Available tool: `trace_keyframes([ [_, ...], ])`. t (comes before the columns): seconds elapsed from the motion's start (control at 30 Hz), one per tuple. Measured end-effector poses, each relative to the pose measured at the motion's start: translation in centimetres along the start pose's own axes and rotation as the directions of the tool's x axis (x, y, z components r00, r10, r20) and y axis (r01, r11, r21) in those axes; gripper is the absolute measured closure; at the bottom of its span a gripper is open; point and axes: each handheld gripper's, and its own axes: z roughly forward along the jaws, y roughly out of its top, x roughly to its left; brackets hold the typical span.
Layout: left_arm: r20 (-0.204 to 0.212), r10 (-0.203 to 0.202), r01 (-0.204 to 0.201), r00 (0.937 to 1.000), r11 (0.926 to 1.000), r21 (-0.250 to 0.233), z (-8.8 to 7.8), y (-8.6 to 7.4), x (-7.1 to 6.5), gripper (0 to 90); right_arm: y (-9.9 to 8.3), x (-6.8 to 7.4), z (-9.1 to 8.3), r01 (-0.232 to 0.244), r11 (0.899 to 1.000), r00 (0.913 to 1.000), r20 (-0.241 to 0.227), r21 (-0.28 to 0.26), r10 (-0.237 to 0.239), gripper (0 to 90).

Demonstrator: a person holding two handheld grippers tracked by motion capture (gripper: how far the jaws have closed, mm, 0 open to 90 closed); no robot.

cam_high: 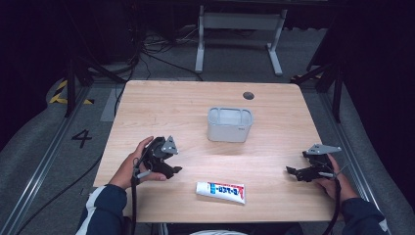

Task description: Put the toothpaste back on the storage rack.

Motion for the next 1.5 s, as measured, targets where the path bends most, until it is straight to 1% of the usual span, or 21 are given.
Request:
trace_keyframes([
  [0.07, 0.026, 0.019, -0.019, 0.9995, 0.9997, -0.012, 0.0, 0.7, -0.4, 24.7, 0.0, 0.0, 0.0, -0.001, 1.000, 1.0000, 0.001, 0.000, 0.001, 0.5],
  [0.23, 0.056, 0.081, -0.082, 0.9952, 0.9965, 0.016, 0.3, 2.4, -1.8, 24.8, 0.0, 0.0, 0.0, -0.001, 1.000, 1.0000, 0.000, 0.000, 0.001, 0.5],
  [0.33, 0.089, 0.134, -0.138, 0.9871, 0.9895, 0.044, 0.8, 3.5, -2.7, 26.5, 0.0, 0.0, 0.0, 0.001, 1.000, 1.0000, -0.002, 0.000, -0.001, 0.4],
  [0.47, 0.124, 0.167, -0.176, 0.9782, 0.9818, 0.070, 1.7, 4.5, -3.7, 27.5, 0.0, 0.0, 0.0, 0.001, 1.000, 1.0000, -0.001, 0.000, -0.001, 0.5],
  [0.6, 0.142, 0.184, -0.196, 0.9726, 0.9776, 0.076, 2.3, 5.5, -4.8, 27.6, 0.0, 0.0, 0.0, 0.001, 1.000, 1.0000, -0.001, 0.000, -0.001, 0.5],
  [0.63, 0.147, 0.195, -0.208, 0.9697, 0.9750, 0.078, 2.4, 5.7, -5.1, 27.8, 0.0, 0.0, 0.0, 0.001, 1.000, 1.0000, -0.001, 0.000, -0.001, 0.5],
  [0.67, 0.159, 0.213, -0.228, 0.9640, 0.9700, 0.083, 2.6, 6.0, -5.5, 27.8, 0.0, 0.0, 0.0, 0.000, 1.000, 1.0000, -0.001, 0.000, 0.000, 0.5],
  [0.7, 0.166, 0.215, -0.231, 0.9625, 0.9689, 0.088, 2.7, 6.1, -5.9, 27.9, 0.0, 0.0, 0.0, 0.001, 1.000, 1.0000, -0.001, 0.000, -0.001, 0.5],
  [0.77, 0.185, 0.233, -0.253, 0.9548, 0.9626, 0.097, 3.1, 6.5, -6.6, 27.9, 0.0, 0.0, 0.0, 0.001, 1.000, 1.0000, -0.001, 0.000, -0.001, 0.5],
  [0.8, 0.199, 0.253, -0.276, 0.9468, 0.9562, 0.097, 3.3, 6.8, -6.9, 27.9, 0.0, 0.0, 0.0, 0.001, 1.000, 1.0000, -0.001, 0.000, -0.001, 0.5],
  [0.9, 0.217, 0.274, -0.302, 0.9369, 0.9474, 0.107, 4.0, 7.5, -7.7, 27.9, 0.0, 0.0, 0.0, 0.001, 1.000, 1.0000, -0.001, 0.000, -0.001, 0.5],
  [1.0, 0.230, 0.286, -0.319, 0.9300, 0.9404, 0.118, 4.7, 8.0, -8.3, 27.8, 0.0, 0.0, 0.0, 0.001, 1.000, 1.0000, -0.001, 0.000, -0.001, 0.5],
  [1.03, 0.237, 0.298, -0.332, 0.9247, 0.9352, 0.122, 5.1, 8.2, -8.4, 27.8, 0.0, 0.0, 0.0, 0.001, 1.000, 1.0000, -0.001, 0.000, -0.001, 0.5],
  [1.13, 0.257, 0.301, -0.344, 0.9182, 0.9282, 0.142, 6.0, 8.7, -8.6, 28.0, 0.0, 0.0, 0.0, 0.000, 1.000, 1.0000, -0.001, 0.000, 0.000, 0.5],
  [1.17, 0.258, 0.301, -0.344, 0.9181, 0.9287, 0.140, 6.2, 8.8, -8.7, 28.4, 0.0, 0.0, 0.0, 0.001, 1.000, 1.0000, -0.001, 0.000, -0.001, 0.5],
  [1.23, 0.263, 0.304, -0.349, 0.9157, 0.9253, 0.148, 6.8, 9.0, -9.0, 29.3, 0.0, 0.0, 0.0, 0.001, 1.000, 1.0000, -0.001, 0.000, -0.001, 0.5],
  [1.3, 0.276, 0.311, -0.362, 0.9095, 0.9184, 0.159, 7.5, 9.1, -9.2, 29.7, 0.0, 0.0, 0.0, 0.000, 1.000, 1.0000, -0.001, 0.000, 0.000, 0.5],
  [1.33, 0.285, 0.318, -0.373, 0.9043, 0.9131, 0.165, 7.8, 9.1, -9.3, 30.0, 0.0, 0.0, 0.0, 0.000, 1.000, 1.0000, -0.001, 0.000, 0.000, 0.5],
  [1.4, 0.290, 0.319, -0.376, 0.9022, 0.9113, 0.167, 8.1, 9.1, -9.4, 30.9, 0.0, 0.0, 0.0, 0.001, 1.000, 1.0000, -0.001, 0.000, -0.001, 0.5],
  [1.43, 0.293, 0.322, -0.381, 0.9004, 0.9082, 0.174, 8.3, 9.2, -9.4, 30.9, 0.0, 0.0, 0.0, 0.001, 1.000, 1.0000, -0.001, 0.000, -0.001, 0.5],
  [1.5, 0.289, 0.322, -0.380, 0.9016, 0.9082, 0.175, 8.5, 9.4, -9.6, 30.9, 0.0, 0.0, 0.0, 0.000, 1.000, 1.0000, -0.001, 0.000, 0.000, 0.5],
])
